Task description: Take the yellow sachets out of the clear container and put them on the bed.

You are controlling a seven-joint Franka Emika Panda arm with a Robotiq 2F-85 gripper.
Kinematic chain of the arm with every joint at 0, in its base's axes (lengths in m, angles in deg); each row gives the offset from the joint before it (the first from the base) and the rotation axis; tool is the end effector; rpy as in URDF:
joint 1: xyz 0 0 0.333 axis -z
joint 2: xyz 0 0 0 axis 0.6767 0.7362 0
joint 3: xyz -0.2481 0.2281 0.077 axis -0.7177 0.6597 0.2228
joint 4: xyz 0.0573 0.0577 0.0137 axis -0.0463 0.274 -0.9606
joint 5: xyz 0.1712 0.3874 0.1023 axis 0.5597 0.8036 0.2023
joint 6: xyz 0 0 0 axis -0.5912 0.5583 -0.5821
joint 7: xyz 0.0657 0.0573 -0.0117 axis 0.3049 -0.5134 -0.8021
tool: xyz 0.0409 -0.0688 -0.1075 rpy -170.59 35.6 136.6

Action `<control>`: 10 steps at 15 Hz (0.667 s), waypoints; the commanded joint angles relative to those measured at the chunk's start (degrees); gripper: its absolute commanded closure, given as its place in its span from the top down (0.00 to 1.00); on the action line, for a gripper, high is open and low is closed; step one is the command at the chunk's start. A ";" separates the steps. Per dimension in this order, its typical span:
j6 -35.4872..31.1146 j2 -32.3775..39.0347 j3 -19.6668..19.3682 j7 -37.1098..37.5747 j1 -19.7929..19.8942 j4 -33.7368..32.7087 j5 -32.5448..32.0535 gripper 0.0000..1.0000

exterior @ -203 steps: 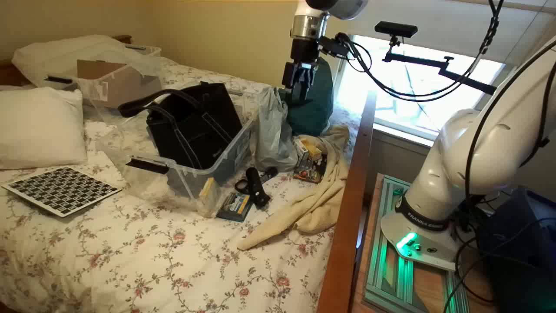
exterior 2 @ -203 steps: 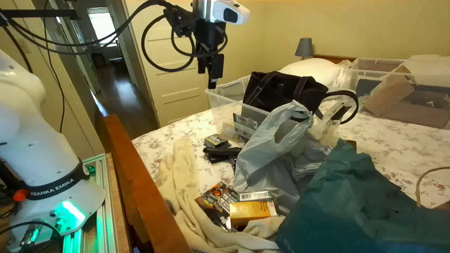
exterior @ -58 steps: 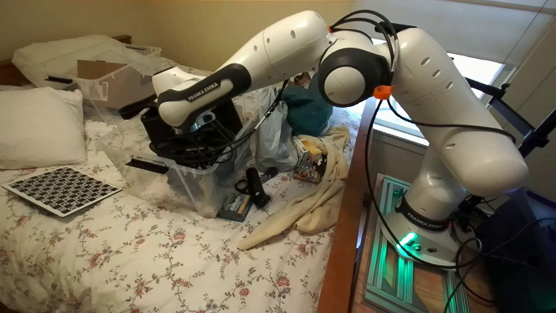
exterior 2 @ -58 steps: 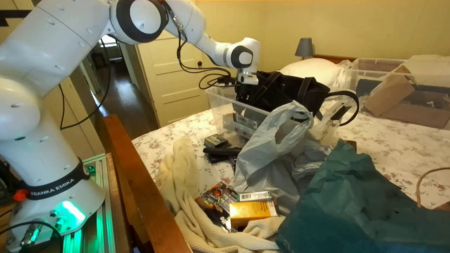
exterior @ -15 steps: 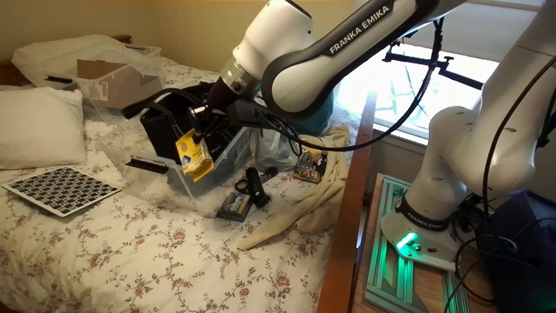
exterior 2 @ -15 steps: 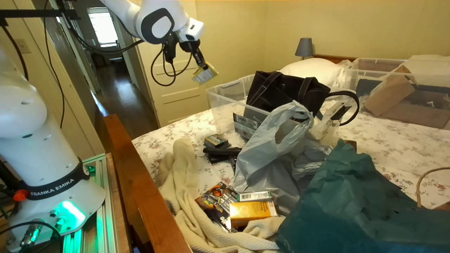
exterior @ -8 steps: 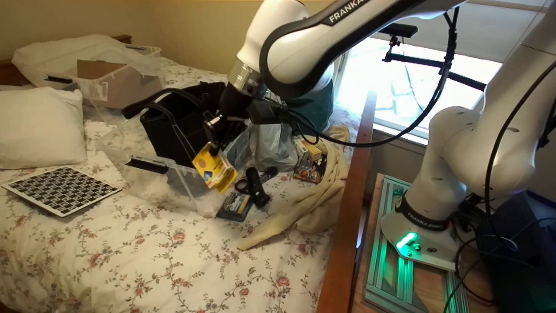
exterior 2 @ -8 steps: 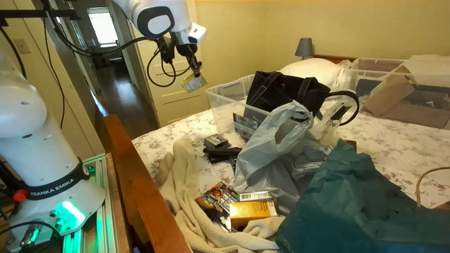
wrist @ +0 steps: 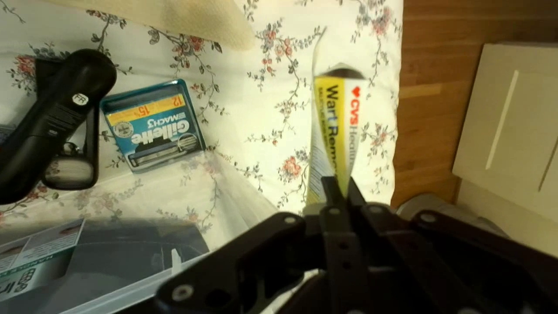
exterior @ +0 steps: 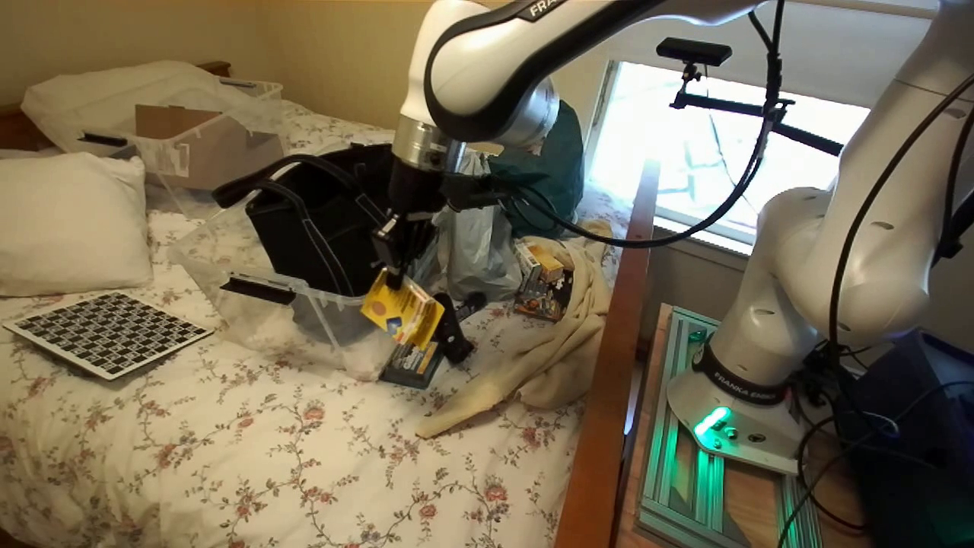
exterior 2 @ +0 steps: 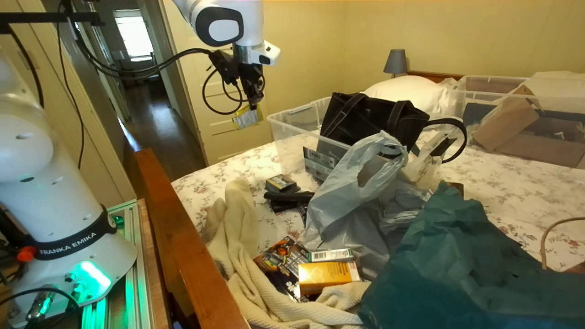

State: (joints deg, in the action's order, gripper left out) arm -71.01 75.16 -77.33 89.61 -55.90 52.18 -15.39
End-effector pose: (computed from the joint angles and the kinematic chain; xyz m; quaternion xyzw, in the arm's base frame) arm 0.5305 0.1663 0.3478 -0.9839 0.0196 -0.0355 0.1739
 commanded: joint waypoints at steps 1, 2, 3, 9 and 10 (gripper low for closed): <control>5.88 1.99 1.68 -7.24 2.21 -1.56 2.00 0.01; 6.75 1.80 1.91 -8.40 2.48 -1.29 1.62 0.01; 7.54 2.07 2.15 -9.18 2.68 -1.36 1.26 0.01; 13.96 7.18 3.33 -13.65 3.55 -5.75 1.54 0.01; 14.69 8.30 3.54 -13.68 3.70 -6.80 1.41 0.11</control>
State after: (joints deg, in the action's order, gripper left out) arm -59.89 79.51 -75.11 78.22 -53.66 49.66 -15.39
